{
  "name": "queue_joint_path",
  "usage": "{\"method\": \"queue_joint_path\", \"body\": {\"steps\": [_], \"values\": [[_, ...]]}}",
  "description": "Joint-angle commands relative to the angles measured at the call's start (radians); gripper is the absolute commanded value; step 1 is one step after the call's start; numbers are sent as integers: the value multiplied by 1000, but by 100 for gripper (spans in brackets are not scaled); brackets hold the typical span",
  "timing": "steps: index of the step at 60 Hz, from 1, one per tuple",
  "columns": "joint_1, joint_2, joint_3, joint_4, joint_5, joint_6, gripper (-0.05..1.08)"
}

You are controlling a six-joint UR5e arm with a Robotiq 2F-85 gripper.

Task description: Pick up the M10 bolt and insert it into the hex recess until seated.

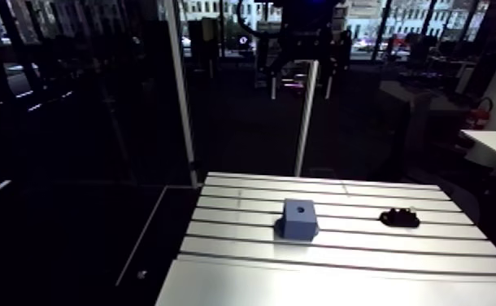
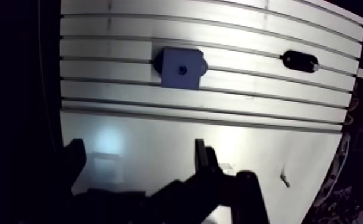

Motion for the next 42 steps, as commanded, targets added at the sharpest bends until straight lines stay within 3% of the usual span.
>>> {"method": "queue_joint_path", "body": {"steps": [1,19,25,42], "values": [[-10,-6,5,-6,-11,-13,1],[-120,-12,25,-24,-10,-113,1],[-190,-23,52,-92,-8,-188,1],[-281,-28,123,-240,-4,-317,1]]}}
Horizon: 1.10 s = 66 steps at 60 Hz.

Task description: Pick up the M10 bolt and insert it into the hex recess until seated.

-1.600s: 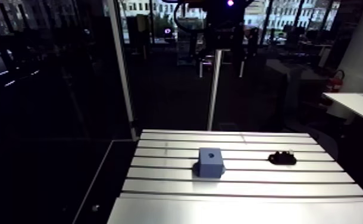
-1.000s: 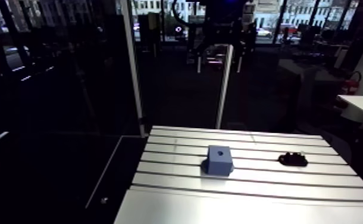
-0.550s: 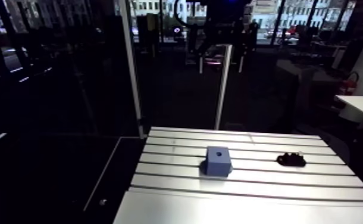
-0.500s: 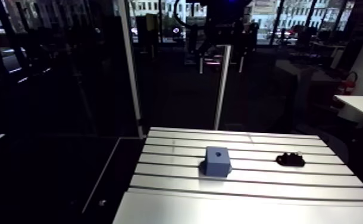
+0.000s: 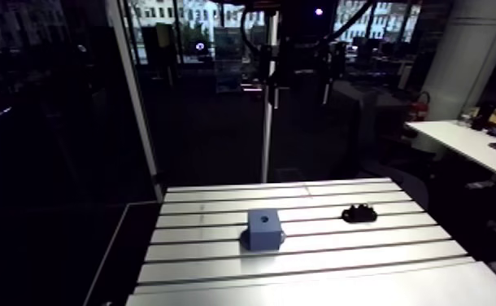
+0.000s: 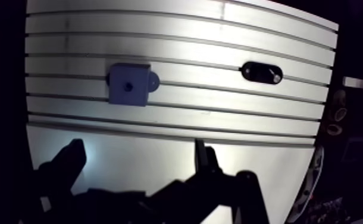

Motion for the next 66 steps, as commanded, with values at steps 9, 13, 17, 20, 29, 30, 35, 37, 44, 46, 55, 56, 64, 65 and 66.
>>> {"method": "queue_joint_path", "body": {"steps": [9,13,17,20,29,30,35,37,44,46,55,56,64,65,66], "values": [[-154,-5,97,-200,8,-170,1],[-169,-5,111,-217,12,-181,1],[-182,-3,124,-239,22,-187,1],[-198,-1,137,-260,35,-195,1],[-266,4,159,-283,99,-231,1],[-266,4,159,-283,99,-231,1],[-305,7,165,-284,123,-253,1],[-316,9,167,-284,127,-258,1],[-344,12,171,-301,132,-268,1],[-347,12,174,-306,132,-269,1],[-368,23,191,-337,129,-272,1],[-368,23,191,-337,129,-272,1],[-375,54,207,-384,130,-296,1],[-375,54,207,-384,130,-296,1],[-375,59,207,-391,130,-297,1]]}}
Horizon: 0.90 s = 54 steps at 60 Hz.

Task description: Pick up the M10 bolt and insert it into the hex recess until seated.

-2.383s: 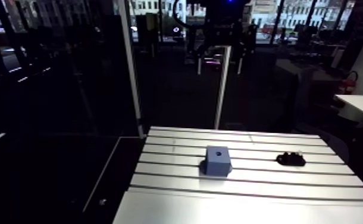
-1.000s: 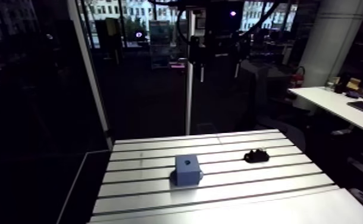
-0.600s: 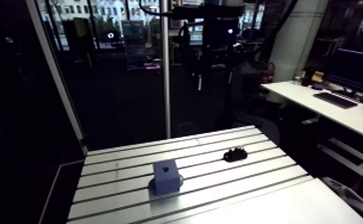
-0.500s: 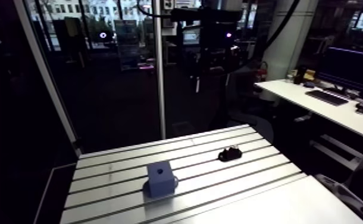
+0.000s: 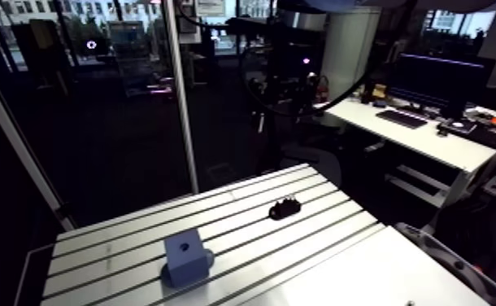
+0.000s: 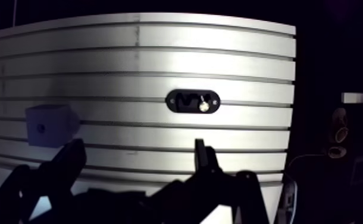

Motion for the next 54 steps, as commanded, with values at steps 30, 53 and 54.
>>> {"method": "queue_joint_path", "body": {"steps": [30,53,54], "values": [[-48,136,52,-159,-2,-27,11],[-94,187,72,-211,0,-43,46],[-94,191,72,-217,-1,-44,47]]}}
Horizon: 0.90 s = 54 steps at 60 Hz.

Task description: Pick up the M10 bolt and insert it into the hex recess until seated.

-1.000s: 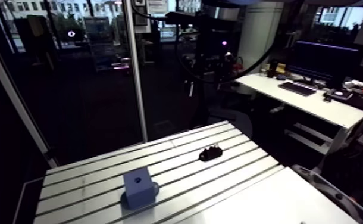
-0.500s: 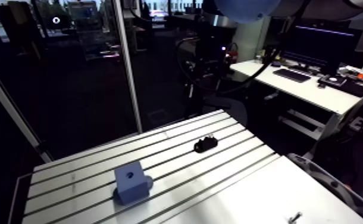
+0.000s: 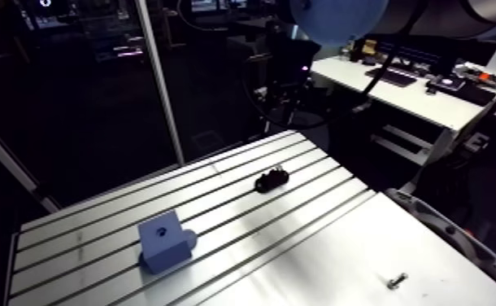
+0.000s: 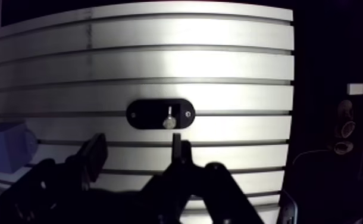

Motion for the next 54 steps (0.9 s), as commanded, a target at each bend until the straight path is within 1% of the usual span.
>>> {"method": "queue_joint_path", "body": {"steps": [1,10,21,26,38,44,54], "values": [[-18,30,10,-29,0,-12,47],[-18,54,19,-57,-1,-17,49],[-18,68,29,-60,-1,-17,51],[-20,75,30,-61,-1,-17,54],[-29,97,38,-65,-1,-31,54],[-40,105,47,-115,1,-37,54],[-47,112,60,-126,3,-38,55]]}}
